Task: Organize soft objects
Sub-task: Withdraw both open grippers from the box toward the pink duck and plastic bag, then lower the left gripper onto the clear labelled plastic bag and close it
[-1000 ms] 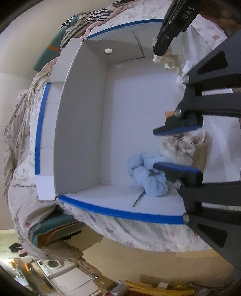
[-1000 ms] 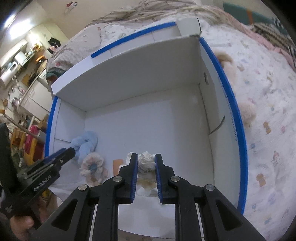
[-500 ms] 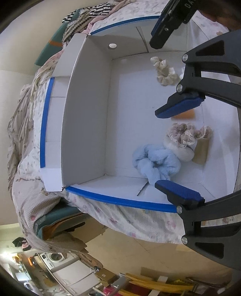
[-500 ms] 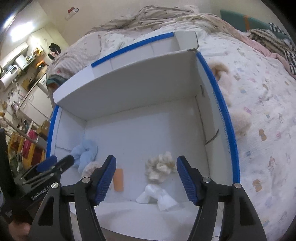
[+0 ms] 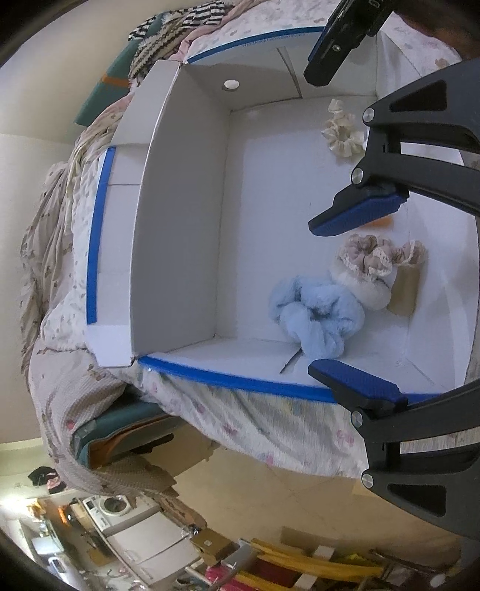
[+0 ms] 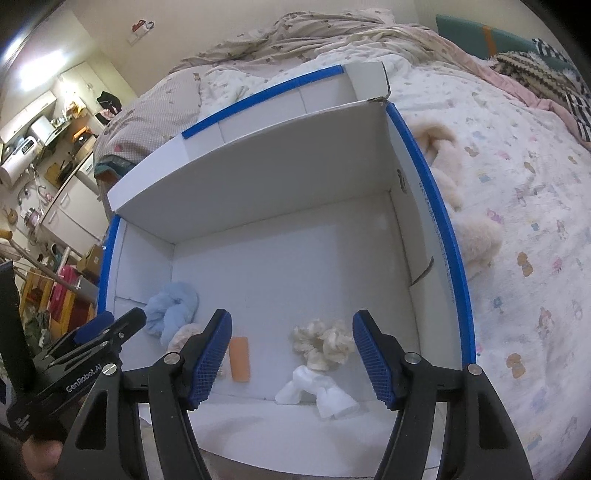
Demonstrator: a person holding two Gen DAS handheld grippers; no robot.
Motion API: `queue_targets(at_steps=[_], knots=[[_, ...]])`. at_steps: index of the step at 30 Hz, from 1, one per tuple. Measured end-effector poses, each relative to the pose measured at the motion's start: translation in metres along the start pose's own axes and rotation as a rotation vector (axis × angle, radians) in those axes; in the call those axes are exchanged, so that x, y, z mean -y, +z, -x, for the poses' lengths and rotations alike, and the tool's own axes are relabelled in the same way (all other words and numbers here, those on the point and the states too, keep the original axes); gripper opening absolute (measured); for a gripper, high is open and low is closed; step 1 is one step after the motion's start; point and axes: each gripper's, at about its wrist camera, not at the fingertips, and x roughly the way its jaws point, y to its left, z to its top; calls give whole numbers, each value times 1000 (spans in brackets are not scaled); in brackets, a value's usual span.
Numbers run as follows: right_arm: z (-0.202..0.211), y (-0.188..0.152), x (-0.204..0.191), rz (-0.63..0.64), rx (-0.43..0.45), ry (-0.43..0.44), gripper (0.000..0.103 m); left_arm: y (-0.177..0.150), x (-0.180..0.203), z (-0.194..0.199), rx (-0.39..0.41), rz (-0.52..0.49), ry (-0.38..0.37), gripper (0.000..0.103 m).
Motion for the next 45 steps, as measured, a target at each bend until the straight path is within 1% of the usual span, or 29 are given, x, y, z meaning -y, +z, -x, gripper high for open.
queue_targets(at_steps=[5, 11, 13, 15, 16, 17, 19, 24, 29, 32, 37, 40, 45], knots=[[4, -3, 2, -4, 10, -10, 71, -4, -3, 14, 32, 5, -11, 66], [19, -11, 2, -13, 32, -11, 72, -11, -11, 38, 65, 16, -17, 68], [24, -17, 1, -8, 34, -13, 71, -17, -14, 43, 56, 23, -29, 70], [29, -22, 0, -3, 37, -11, 72, -21, -13, 45, 39, 0, -53, 70], [32, -24, -1, 3, 41, -14, 72, -23, -13, 47, 39, -19, -43, 70], [34, -27, -2, 9, 44, -17, 71, -25, -14, 51, 49, -28, -18, 70], [40, -31, -4, 19, 54, -21, 71, -28, -18, 56, 68, -20, 3, 71], [50, -42, -3, 19, 63, -19, 71, -47, -32, 64, 61, 16, -2, 71], [58, -56, -1, 31, 64, -31, 71, -63, -30, 64, 36, -35, 17, 71], [63, -65, 0, 46, 60, -40, 72, -73, -32, 64, 23, -43, 22, 71], [56, -75, -2, 59, 4, -36, 71, -87, -36, 62, -24, -37, -2, 71], [41, -79, -7, 83, -56, -28, 71, -93, -37, 52, -83, -25, -24, 71], [15, -85, -15, 93, -145, -15, 71, -98, -39, 36, -144, -1, -2, 71]])
